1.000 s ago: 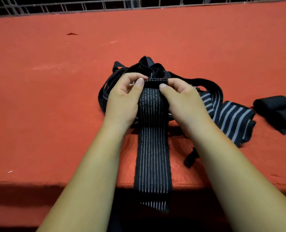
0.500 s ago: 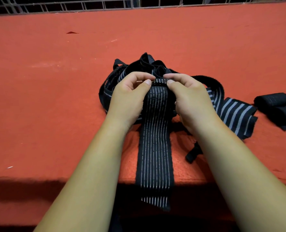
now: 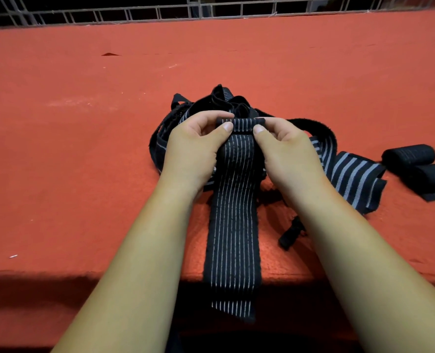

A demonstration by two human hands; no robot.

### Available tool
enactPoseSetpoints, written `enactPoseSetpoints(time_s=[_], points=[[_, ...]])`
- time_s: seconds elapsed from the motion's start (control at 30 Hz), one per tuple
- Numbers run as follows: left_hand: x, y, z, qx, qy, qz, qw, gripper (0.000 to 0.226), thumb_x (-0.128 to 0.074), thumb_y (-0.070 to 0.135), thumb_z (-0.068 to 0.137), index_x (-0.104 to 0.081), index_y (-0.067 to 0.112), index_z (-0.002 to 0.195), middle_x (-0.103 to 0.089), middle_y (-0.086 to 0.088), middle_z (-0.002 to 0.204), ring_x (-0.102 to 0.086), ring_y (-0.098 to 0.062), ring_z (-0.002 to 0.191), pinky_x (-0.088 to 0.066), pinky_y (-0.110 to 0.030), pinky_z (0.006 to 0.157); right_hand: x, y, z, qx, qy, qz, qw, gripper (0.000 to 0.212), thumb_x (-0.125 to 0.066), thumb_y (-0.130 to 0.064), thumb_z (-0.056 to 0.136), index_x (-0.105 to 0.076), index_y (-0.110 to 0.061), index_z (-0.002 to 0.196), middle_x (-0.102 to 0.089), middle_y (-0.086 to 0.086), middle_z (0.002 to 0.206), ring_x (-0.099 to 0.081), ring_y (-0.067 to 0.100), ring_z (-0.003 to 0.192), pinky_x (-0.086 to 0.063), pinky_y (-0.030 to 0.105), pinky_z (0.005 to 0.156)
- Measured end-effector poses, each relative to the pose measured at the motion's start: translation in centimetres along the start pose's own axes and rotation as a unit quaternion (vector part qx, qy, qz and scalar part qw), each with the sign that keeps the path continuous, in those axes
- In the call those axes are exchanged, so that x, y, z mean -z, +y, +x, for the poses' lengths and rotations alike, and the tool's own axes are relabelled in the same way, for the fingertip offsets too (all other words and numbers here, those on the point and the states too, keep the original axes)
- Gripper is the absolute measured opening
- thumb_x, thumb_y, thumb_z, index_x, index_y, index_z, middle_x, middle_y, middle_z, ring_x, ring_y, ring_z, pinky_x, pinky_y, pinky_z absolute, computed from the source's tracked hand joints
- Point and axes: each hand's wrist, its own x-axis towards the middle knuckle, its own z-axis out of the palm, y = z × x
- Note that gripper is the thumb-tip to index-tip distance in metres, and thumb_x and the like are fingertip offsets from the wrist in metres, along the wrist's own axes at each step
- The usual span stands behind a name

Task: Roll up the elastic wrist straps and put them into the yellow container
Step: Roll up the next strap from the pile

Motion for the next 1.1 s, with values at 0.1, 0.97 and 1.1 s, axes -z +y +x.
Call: enactPoseSetpoints(time_s=[0.1, 0.97, 1.1], points=[[-0.2, 0.2, 0.0, -0.004, -0.008, 0.002, 1.000, 0.020, -0.074, 0.008, 0.099, -0.083, 0.023, 0.108, -0.080, -0.001, 0.103, -0.074, -0.017, 0.091, -0.060, -0.042, 0.083, 0.3, -0.1, -0.1, -0.010, -0.003, -0.025, 1.000, 0.030, -0.053, -0.046, 0.110, -0.077, -0.028, 0.114, -0.082, -0.006, 0.098, -0.078, 0.010, 0.090, -0.063, 0.045, 0.087], [-0.3, -0.1, 0.0, 0.032, -0.018, -0.034, 0.999, 0.021, -0.076, 0.010, 0.096, -0.084, 0.021, 0.111, -0.082, -0.007, 0.111, -0.075, -0.040, 0.114, -0.057, -0.063, 0.105, -0.6, 0.7, 0.2, -0.009, 0.020, 0.019, 1.000, 0.045, -0.055, -0.049, 0.101, -0.071, -0.025, 0.136, -0.081, -0.006, 0.117, -0.077, 0.013, 0.108, -0.060, 0.050, 0.102], [-0.2, -0.4, 0.2, 0.035, -0.016, -0.037, 0.999, 0.024, -0.077, 0.011, 0.090, -0.085, 0.024, 0.108, -0.082, -0.009, 0.110, -0.074, -0.042, 0.114, -0.054, -0.066, 0.108, -0.5, 1.0, 0.2, 0.007, 0.014, 0.008, 1.000, 0.026, -0.053, -0.036, 0.110, -0.071, -0.028, 0.128, -0.082, 0.000, 0.105, -0.077, 0.033, 0.095, -0.062, 0.057, 0.090]])
